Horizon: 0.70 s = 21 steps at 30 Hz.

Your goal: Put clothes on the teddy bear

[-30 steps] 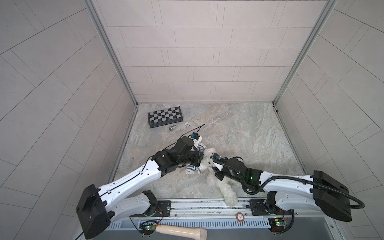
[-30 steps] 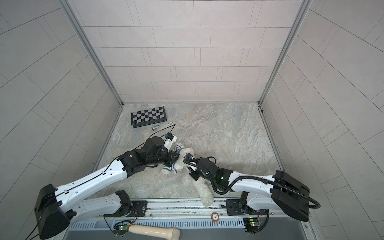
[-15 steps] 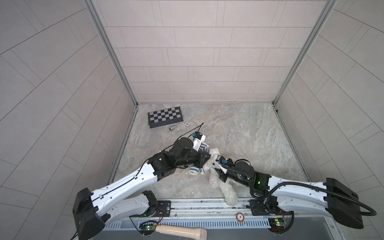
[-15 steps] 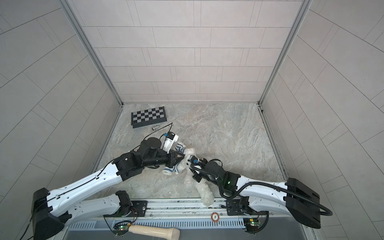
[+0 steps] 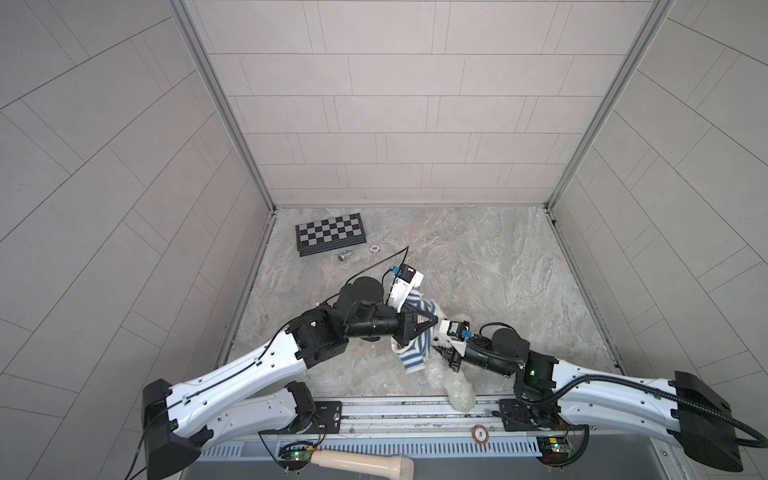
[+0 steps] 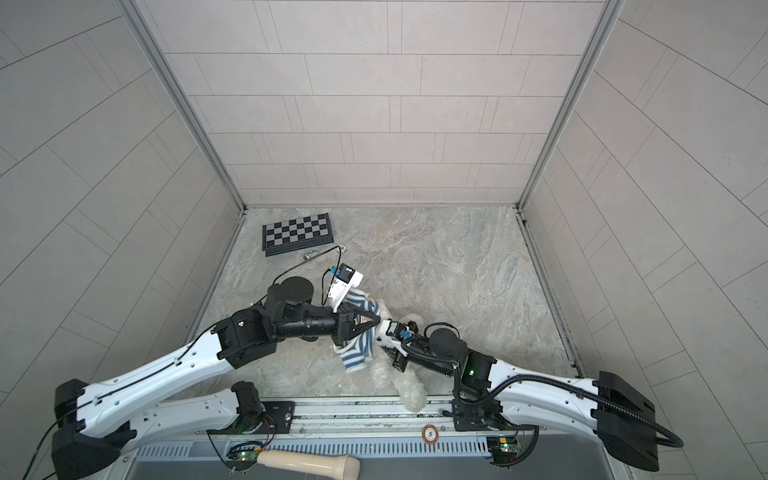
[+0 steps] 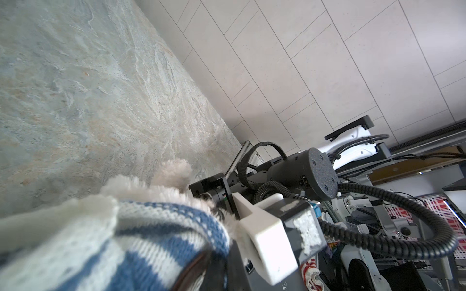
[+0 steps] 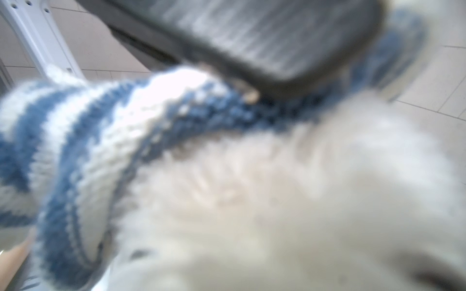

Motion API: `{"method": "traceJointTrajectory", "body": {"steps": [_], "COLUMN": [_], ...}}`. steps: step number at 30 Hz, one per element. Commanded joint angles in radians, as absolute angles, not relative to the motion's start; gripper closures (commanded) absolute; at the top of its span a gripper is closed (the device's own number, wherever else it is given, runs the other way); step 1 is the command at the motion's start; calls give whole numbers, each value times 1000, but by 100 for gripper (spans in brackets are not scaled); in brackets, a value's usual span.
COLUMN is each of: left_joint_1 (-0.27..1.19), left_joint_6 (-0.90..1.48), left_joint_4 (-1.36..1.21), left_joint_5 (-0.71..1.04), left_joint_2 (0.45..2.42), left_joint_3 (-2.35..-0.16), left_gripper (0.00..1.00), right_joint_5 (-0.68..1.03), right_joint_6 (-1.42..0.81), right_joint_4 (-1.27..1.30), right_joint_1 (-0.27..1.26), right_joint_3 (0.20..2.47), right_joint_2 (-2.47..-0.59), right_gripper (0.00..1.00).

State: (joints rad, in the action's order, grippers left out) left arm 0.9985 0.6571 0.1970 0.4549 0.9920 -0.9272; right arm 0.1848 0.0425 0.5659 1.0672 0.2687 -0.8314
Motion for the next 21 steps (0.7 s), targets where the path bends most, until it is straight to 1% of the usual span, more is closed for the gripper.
{"method": "traceJointTrajectory", "body": {"steps": [1, 7, 12, 21], "left_joint_1": [1008, 1016, 1053, 1100], "left_joint_6": [640, 619, 565, 528], "left_joint_4": [213, 277, 412, 524], "left_joint_5": [472, 483, 424, 372], "left_joint_2": [1005, 1069, 1119, 1186], "left_joint_3": [-988, -1080, -1153, -1231], "left_gripper": [100, 100, 100, 100], "right_joint_5": [273, 313, 321, 312], "right_joint_6": [101, 115, 154, 205], "right_joint_4": [580, 570, 543, 539], "right_joint_1": [1077, 1085, 1101, 1137], "right_joint_3": [296, 300, 303, 299], "right_joint_2": [-808, -823, -767, -729], "right_gripper": [100, 100, 100, 100]}}
